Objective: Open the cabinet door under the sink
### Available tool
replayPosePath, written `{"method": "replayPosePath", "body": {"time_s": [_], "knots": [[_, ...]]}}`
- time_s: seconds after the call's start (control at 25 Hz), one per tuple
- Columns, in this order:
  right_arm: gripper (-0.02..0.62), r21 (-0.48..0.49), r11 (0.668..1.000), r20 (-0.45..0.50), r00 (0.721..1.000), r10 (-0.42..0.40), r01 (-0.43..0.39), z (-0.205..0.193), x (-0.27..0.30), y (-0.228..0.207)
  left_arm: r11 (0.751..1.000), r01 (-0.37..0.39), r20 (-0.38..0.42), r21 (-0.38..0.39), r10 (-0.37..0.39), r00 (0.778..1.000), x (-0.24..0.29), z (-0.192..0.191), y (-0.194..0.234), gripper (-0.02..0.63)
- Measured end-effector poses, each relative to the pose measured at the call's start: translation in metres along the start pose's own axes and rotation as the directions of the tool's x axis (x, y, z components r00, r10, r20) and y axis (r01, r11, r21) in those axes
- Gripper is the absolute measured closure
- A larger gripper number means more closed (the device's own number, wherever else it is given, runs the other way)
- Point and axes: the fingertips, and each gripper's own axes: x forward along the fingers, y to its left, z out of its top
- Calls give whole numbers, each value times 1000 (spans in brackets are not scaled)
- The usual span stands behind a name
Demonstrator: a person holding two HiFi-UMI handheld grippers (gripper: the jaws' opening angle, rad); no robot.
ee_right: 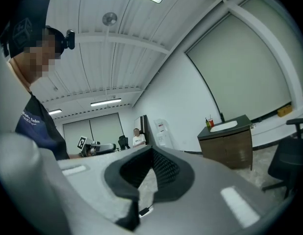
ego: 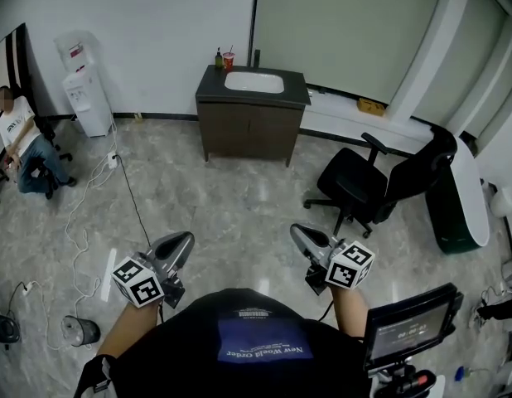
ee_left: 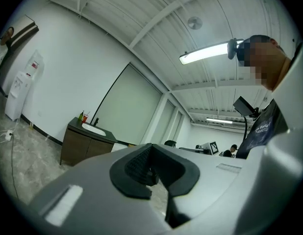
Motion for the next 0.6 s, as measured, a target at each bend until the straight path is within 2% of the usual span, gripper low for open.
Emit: {"method": "replayPosePath", "body": {"time_s": [0.32, 0.44, 0.6], "knots": [[594, 55, 997, 4, 999, -54, 53, -1, 2, -64, 999, 44, -57, -13, -45, 997, 69, 1, 21, 604], [594, 43, 996, -3, 997, -74, 74, 1, 18, -82, 998, 57, -67, -39, -59, 996, 88, 2, 44, 604], [594, 1, 993, -7, 993, -120, 120, 17, 53, -102, 991, 121, -43, -53, -124, 991, 112, 12, 89, 604]]}}
